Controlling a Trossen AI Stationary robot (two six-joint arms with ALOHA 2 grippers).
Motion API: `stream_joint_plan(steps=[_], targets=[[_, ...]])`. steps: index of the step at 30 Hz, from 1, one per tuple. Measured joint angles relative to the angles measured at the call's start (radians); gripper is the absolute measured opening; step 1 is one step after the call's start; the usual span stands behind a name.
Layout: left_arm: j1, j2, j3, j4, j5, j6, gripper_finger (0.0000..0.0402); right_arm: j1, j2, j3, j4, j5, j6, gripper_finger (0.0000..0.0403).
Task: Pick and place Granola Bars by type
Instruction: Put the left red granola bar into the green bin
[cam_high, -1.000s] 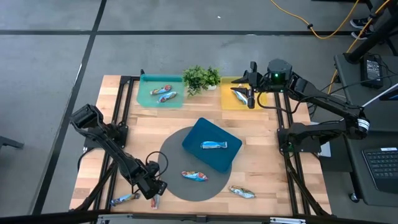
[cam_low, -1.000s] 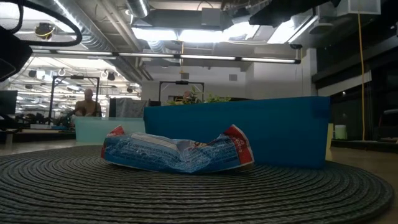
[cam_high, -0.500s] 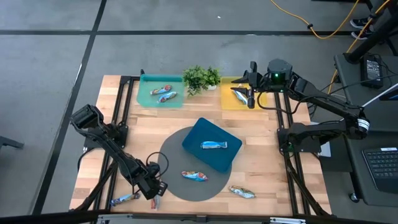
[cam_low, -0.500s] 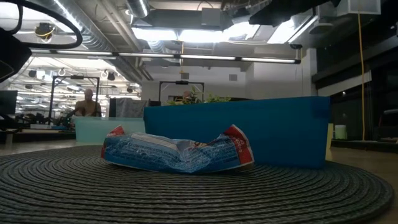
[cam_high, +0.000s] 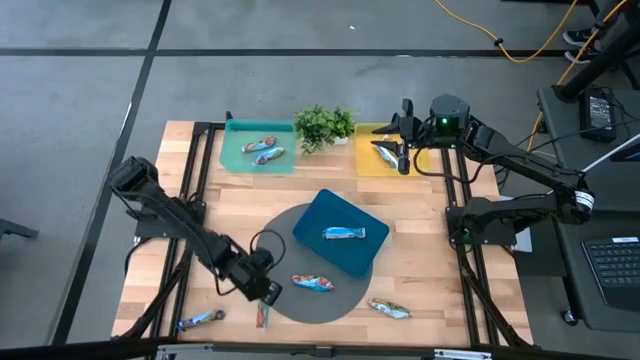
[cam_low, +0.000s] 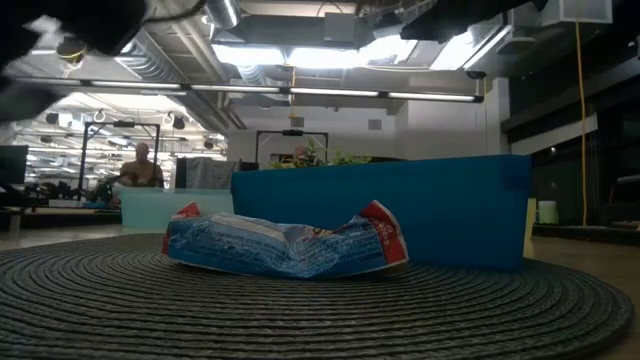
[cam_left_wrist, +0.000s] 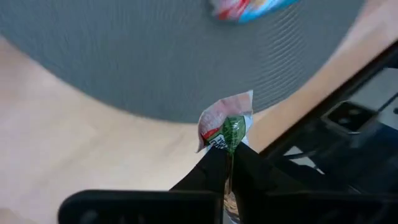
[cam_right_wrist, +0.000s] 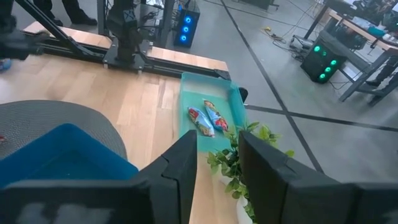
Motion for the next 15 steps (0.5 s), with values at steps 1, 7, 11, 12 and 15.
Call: stream_joint_plan(steps=[1,7,11,12,15], targets=[[0.018,-0.017,0.02,-0.039,0.0,0.034,0.0007,0.0,0.0,0.0,0.0,-0.003,0.0,0.0121],[0.151,-0.097,0.163,-0.364,-0.001,0.242,0.0005,0.0,0.0,0.0,-0.004,-0.044,0.0,0.0121],[0.265,-0.12,0.257,-0.574,-0.008,0.388,0.0004,0.0,0.0,0.0,-0.014,-0.059,0.0,0.0121],[0.297,-0.124,0.277,-0.612,-0.009,0.421,0.0004,0.0,0.0,0.0,-0.018,-0.06,0.0,0.0121],[0.401,-0.127,0.332,-0.7,-0.021,0.514,0.0005,0.0,0.0,0.0,-0.033,-0.06,0.002,0.0121]])
